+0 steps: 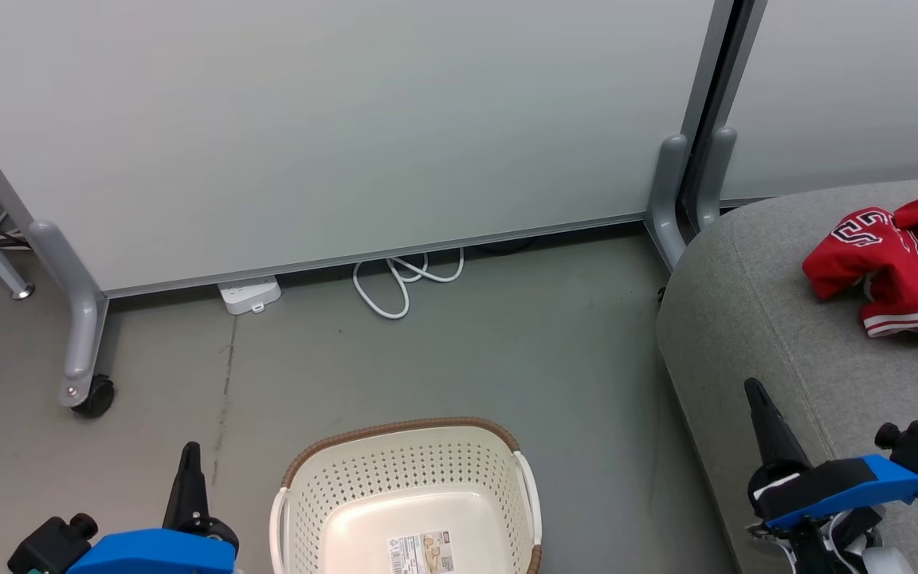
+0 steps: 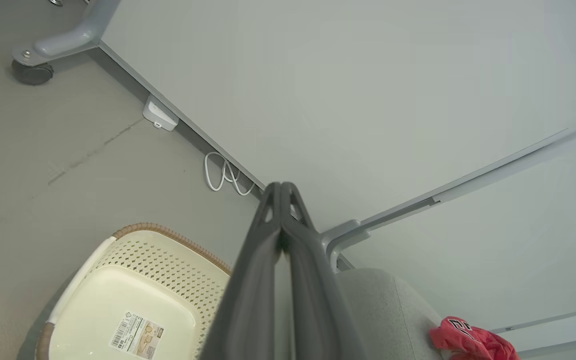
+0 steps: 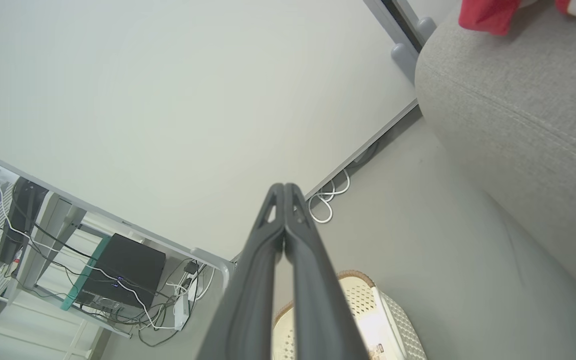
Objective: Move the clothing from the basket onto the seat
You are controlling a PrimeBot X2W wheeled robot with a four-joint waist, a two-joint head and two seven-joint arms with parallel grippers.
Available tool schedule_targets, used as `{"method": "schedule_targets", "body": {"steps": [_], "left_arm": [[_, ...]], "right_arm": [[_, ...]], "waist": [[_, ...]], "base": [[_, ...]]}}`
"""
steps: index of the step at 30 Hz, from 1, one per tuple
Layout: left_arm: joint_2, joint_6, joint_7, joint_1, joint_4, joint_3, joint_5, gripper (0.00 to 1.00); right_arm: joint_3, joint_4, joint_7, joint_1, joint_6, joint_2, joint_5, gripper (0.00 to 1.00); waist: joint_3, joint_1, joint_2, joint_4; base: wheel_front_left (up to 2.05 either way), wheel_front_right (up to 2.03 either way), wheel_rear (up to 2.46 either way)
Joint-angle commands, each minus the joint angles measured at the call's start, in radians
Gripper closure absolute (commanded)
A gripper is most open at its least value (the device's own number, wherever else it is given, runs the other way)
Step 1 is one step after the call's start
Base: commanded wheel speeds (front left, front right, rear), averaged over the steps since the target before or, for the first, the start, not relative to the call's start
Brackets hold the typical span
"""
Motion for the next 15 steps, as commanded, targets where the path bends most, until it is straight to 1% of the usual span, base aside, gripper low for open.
{"method": "schedule_targets", "body": {"steps": [1, 15], "left_arm": [[0.001, -0.001, 0.008, -0.031, -0.017, 0.005, -0.032, 1.0], [0.001, -0.001, 0.05, -0.048, -0.034, 0.022, -0.179, 1.0]], "right_arm": [[-0.007, -0.019, 0.007, 0.002, 0.0, 0.002, 0.039, 1.0], [-0.027, -0.038, 0.03, 0.009, 0.0, 0.005, 0.202, 1.0]], "waist": [[0.0, 0.0, -0.0001, 0.0], [-0.001, 0.0, -0.0001, 0.003]], "base": [[0.0, 0.0, 0.0], [0.0, 0.0, 0.0]]}}
